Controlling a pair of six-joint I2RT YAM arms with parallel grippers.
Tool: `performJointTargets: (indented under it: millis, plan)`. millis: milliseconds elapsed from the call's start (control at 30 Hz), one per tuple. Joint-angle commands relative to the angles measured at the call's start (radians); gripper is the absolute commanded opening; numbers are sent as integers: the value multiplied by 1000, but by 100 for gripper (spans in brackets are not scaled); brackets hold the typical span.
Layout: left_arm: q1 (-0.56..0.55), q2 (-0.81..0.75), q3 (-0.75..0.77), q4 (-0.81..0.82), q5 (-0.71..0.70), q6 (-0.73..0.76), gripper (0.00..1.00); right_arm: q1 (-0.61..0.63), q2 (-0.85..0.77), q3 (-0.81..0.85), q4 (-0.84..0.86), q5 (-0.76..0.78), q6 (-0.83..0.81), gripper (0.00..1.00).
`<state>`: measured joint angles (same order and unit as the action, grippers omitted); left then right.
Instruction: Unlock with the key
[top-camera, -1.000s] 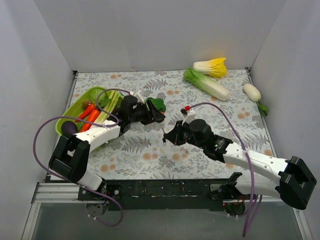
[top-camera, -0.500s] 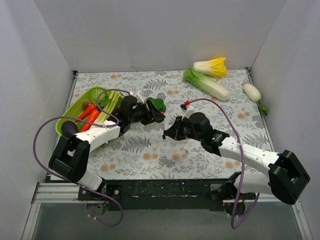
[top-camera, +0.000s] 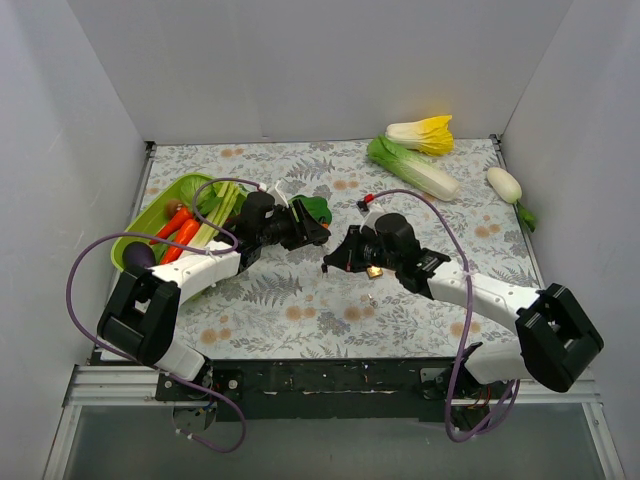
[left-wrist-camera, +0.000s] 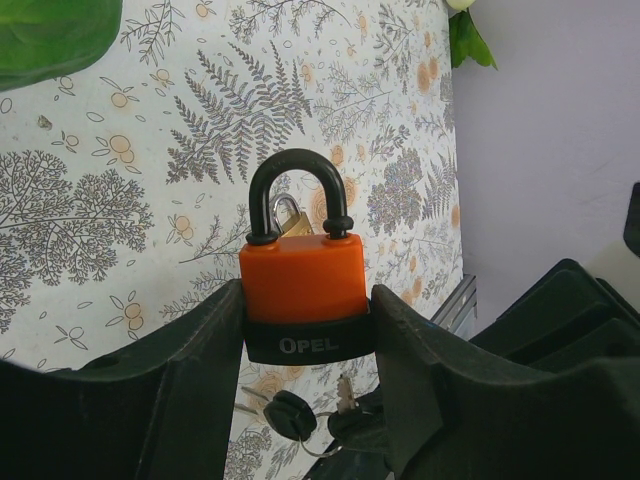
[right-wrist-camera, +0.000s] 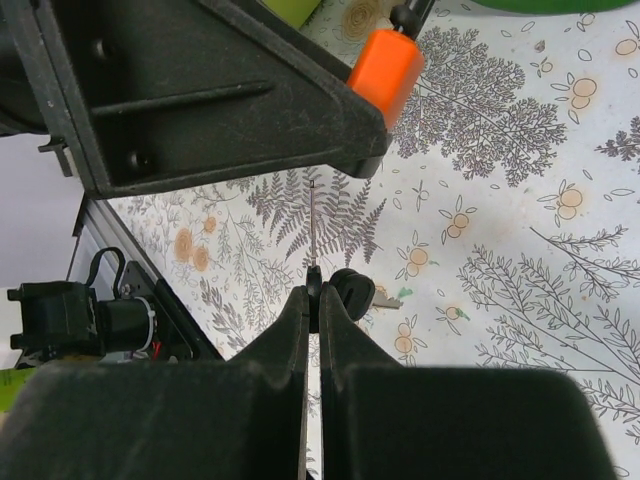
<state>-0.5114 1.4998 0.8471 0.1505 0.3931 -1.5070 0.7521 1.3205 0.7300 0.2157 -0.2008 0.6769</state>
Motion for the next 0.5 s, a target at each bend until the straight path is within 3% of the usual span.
performJointTargets:
  millis: [0, 467]
  plan:
    - [-1, -43, 6, 41, 7, 8, 0, -14, 26, 57, 57, -43, -7, 1]
    - [-1, -44, 6, 41, 9, 11, 0, -51, 80, 81, 77, -58, -4, 1]
